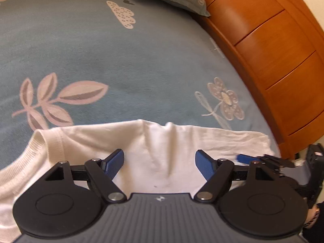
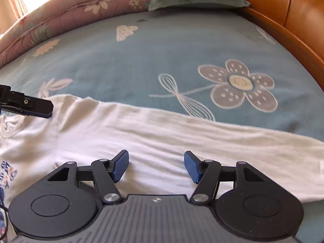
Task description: Fold clothes
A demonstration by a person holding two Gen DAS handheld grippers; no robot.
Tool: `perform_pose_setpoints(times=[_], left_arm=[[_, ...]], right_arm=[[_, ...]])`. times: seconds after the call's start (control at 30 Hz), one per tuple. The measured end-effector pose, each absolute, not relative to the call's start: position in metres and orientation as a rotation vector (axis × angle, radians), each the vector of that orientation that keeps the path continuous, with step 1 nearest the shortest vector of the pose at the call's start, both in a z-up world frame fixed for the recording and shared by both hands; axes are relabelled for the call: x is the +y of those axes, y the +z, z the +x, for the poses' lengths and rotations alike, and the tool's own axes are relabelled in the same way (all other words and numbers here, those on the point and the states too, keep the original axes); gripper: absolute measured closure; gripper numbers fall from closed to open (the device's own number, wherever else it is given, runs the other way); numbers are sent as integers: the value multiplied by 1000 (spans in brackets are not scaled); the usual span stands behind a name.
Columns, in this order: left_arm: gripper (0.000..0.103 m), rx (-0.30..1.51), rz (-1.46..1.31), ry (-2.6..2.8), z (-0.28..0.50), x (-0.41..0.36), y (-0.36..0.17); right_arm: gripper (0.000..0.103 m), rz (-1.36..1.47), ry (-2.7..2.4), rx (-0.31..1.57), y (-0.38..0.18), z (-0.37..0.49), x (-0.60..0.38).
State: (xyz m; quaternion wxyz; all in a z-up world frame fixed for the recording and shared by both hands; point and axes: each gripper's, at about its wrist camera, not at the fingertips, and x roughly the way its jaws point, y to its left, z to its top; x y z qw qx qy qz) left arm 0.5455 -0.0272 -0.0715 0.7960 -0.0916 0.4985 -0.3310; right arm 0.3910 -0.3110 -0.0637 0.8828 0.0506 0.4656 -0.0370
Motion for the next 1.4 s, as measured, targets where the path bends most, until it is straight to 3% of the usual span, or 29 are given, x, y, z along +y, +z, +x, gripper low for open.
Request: perform_pose_setpoints(times=[0.23,0.43,0.47,0.63,0.77,0.9,1.13,1.4], left_arm=[[39,1089,-162,-658,560,-30,-53],[37,1125,-88,-770,534,-57,-57],[38,1133,-45,-762,532,-62,-62],[36,1049,108,-736,534,-81,-63],[38,1038,70,-737,532,-80,-44],[37,1036,49,-733,519,-72,-35],[38,1125,36,-659,510,-61,-58],[33,1122,46,-665,508,-60,-63]], right_arm=[[35,294,-408,907,-55,354,-402],[25,238,-367,906,-71,353,-422],[20,222,-361,874,-73,354,-427],[13,159,-414,875,-75,385,-454],[13,215,-327,872,-50,382,-426],[0,353,-54,824,-30,370,-371],[0,492,121,863,-57,374,-317],[0,454,-393,892,-66,303,-444]])
